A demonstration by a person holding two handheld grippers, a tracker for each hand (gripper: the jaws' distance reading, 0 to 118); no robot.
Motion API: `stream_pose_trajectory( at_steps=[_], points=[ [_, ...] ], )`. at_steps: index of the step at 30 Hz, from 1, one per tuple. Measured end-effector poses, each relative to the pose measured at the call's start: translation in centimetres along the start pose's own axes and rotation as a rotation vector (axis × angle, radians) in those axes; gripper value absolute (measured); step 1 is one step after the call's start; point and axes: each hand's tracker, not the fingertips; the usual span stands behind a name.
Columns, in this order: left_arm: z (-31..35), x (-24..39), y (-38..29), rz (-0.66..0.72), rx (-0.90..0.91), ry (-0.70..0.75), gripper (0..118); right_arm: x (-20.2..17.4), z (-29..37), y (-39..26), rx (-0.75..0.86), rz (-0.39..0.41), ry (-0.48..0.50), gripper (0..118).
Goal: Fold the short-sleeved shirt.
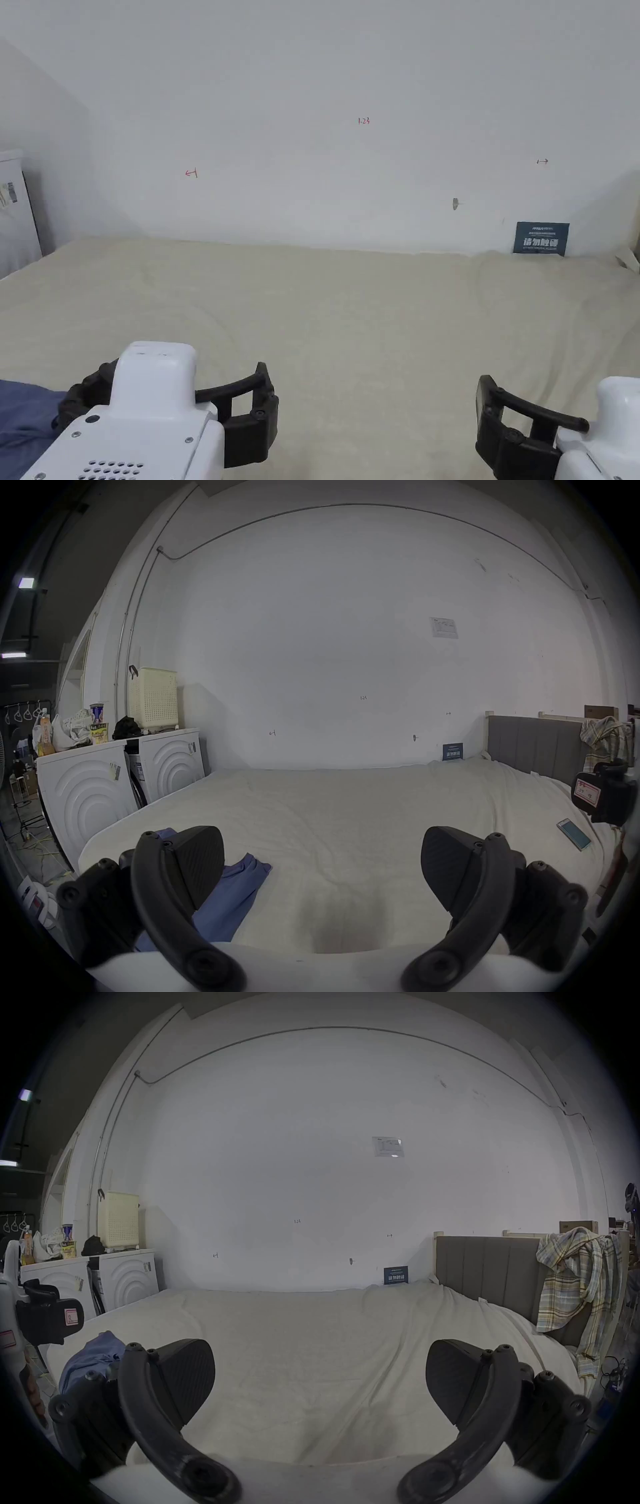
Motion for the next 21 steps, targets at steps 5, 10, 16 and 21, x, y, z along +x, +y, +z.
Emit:
stream_pose_trajectory(
  at_steps=[5, 10, 16, 21],
  points=[
    [0.0, 0.2, 0.0, -0.023, -0.001, 0.011, 114, 0.1, -0.1, -0.1, -0.005, -0.007, 0.002, 118],
    [-0.1, 0.1, -0.2, -0.015, -0.006, 0.007, 114, -0.1, -0.1, -0.1, -0.003, 0.000, 0.007, 118],
    [-0.2, 0.0, -0.2, -0.001, -0.007, 0.002, 114, -0.5, -0.2, 0.0, -0.006, 0.016, 0.002, 118],
    [-0.4, -1.6, -0.2, 0.249, -0.007, -0.118, 114, -2.9, 0.4, 1.3, 0.066, 0.170, -0.054, 118]
  ],
)
